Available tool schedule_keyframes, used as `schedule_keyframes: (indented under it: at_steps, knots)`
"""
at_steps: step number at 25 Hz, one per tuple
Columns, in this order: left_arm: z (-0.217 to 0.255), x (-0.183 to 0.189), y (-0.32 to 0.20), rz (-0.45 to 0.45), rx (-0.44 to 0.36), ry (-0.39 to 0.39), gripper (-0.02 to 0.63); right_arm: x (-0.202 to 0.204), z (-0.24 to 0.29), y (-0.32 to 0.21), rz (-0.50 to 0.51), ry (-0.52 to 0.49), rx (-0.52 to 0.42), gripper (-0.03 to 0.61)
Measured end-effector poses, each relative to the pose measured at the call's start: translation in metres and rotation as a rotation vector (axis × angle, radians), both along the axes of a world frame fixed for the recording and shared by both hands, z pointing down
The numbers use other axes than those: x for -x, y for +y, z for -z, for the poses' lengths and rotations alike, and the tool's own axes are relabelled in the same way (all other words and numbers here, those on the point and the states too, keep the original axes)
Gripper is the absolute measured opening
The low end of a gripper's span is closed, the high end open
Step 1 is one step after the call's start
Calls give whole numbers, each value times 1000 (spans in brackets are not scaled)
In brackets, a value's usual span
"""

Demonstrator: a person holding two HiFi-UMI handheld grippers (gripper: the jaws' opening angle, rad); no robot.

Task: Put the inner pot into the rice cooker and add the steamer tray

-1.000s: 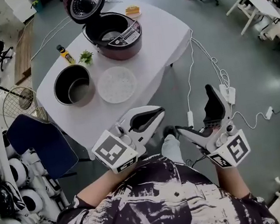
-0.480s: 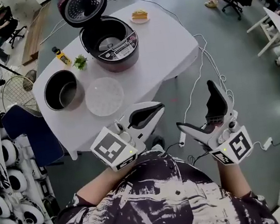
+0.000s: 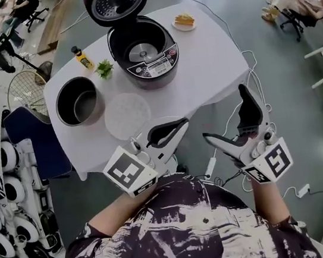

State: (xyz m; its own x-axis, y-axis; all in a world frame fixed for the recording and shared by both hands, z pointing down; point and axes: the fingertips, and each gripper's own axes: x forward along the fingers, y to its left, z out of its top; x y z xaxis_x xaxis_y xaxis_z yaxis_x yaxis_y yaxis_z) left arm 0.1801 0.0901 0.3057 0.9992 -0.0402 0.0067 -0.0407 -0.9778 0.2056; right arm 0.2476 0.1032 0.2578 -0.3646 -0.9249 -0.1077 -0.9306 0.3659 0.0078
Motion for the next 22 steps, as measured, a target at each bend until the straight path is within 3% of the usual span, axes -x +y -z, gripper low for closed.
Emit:
schedule_keyframes:
  at_steps: [6,12,17,22]
  knots:
    - [1,11,-80,90,19,51,5,12,7,-83,85,51,26,535]
    - [3,46,-153,223,22,64,5,39,8,-155,186,54,49,535]
    - [5,99,-187,393,24,47,5,87,9,-195,337,35,70,535]
    - [-1,157,-209,624,6,37,5,141,-6,-231,525,21,90,535]
